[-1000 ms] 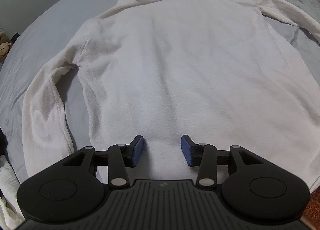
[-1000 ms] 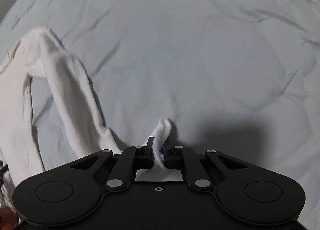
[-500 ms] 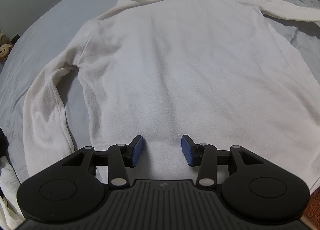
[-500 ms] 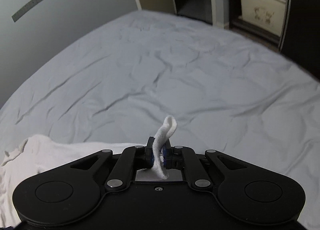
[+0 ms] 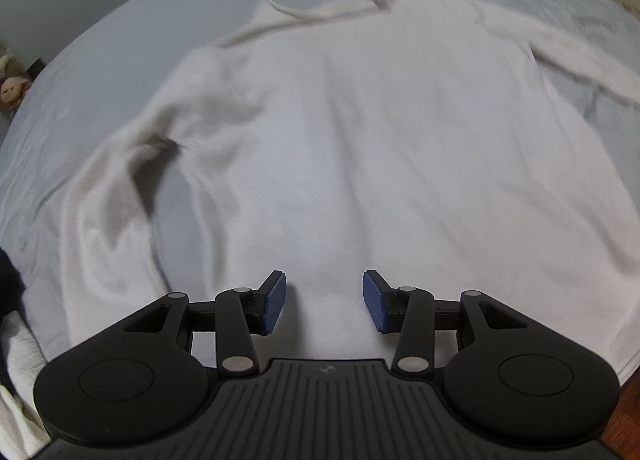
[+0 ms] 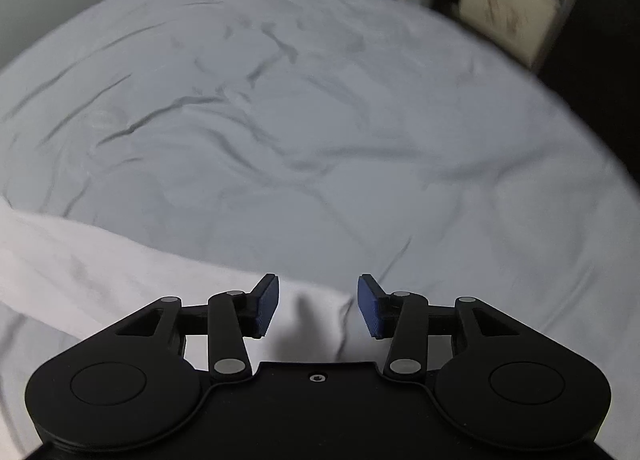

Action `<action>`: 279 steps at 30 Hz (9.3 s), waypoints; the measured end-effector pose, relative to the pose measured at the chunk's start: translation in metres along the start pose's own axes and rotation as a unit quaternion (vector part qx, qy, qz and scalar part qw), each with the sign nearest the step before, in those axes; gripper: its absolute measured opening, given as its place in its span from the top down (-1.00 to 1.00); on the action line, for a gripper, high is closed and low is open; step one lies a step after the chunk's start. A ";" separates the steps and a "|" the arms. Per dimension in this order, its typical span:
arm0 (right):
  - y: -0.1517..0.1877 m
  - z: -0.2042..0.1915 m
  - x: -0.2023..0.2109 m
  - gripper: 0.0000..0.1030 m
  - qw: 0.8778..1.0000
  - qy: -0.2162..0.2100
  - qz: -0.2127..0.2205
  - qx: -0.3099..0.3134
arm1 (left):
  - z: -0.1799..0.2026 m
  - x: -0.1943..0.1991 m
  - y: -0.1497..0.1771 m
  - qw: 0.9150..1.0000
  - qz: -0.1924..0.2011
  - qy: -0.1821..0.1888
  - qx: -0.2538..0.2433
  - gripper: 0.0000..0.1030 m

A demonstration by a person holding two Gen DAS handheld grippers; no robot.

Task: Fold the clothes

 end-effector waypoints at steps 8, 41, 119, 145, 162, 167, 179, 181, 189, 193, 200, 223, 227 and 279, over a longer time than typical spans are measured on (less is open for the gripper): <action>-0.044 -0.129 0.013 0.58 0.986 -0.144 0.032 0.080 | -0.048 0.007 -0.044 0.999 0.022 0.002 0.046 0.62; -0.084 -0.562 -0.067 0.78 0.906 -0.294 0.057 0.300 | -0.090 -0.144 -0.209 0.989 0.091 0.044 0.111 0.75; 0.052 -0.433 0.114 0.39 0.883 -0.320 -0.008 0.343 | -0.141 0.039 0.088 0.982 -0.184 -0.006 0.047 0.15; 0.050 -0.413 0.105 0.39 0.893 -0.335 -0.020 0.301 | -0.309 0.183 0.029 0.964 -0.087 -0.200 0.154 0.94; 0.050 -0.406 0.093 0.38 0.898 -0.324 -0.037 0.295 | -0.322 0.163 0.040 0.971 -0.070 -0.172 0.153 0.18; 0.059 -0.416 0.089 0.38 0.895 -0.331 -0.048 0.297 | -0.300 0.157 0.048 0.981 -0.080 -0.160 0.071 0.12; 0.072 -0.429 0.091 0.22 0.886 -0.332 -0.058 0.320 | -0.293 0.139 0.052 0.978 -0.062 -0.197 0.039 0.93; 0.072 -0.430 0.090 0.22 0.887 -0.329 -0.059 0.319 | -0.291 0.152 0.045 0.980 -0.048 -0.180 0.069 0.93; 0.076 -0.436 0.091 0.22 0.886 -0.330 -0.058 0.321 | -0.295 0.216 0.021 0.967 0.008 -0.048 0.252 0.94; 0.080 -0.439 0.096 0.22 0.881 -0.334 -0.054 0.331 | -0.318 0.228 0.028 0.949 0.010 -0.045 0.311 0.94; 0.080 -0.435 0.095 0.23 0.882 -0.335 -0.057 0.325 | -0.359 0.185 0.080 0.928 -0.072 -0.139 0.337 0.91; 0.089 -0.445 0.101 0.22 0.872 -0.337 -0.060 0.350 | -0.353 0.171 0.084 0.945 -0.036 -0.169 0.277 0.24; 0.091 -0.445 0.105 0.22 0.871 -0.337 -0.059 0.354 | -0.356 0.157 0.083 0.941 -0.025 -0.170 0.292 0.47; 0.093 -0.417 0.100 0.12 0.885 -0.306 -0.081 0.343 | -0.341 0.121 0.126 0.946 -0.118 -0.193 0.233 0.60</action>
Point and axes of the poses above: each gripper's, at about its wrist camera, not at the fingertips, and x roughly against the way its jaws point, z to its right, y to its underside, the point moved 8 cm from there along -x, roughly the way its jaws point, and after that the axes turned 3 degrees about z, right-handed, at the moved point
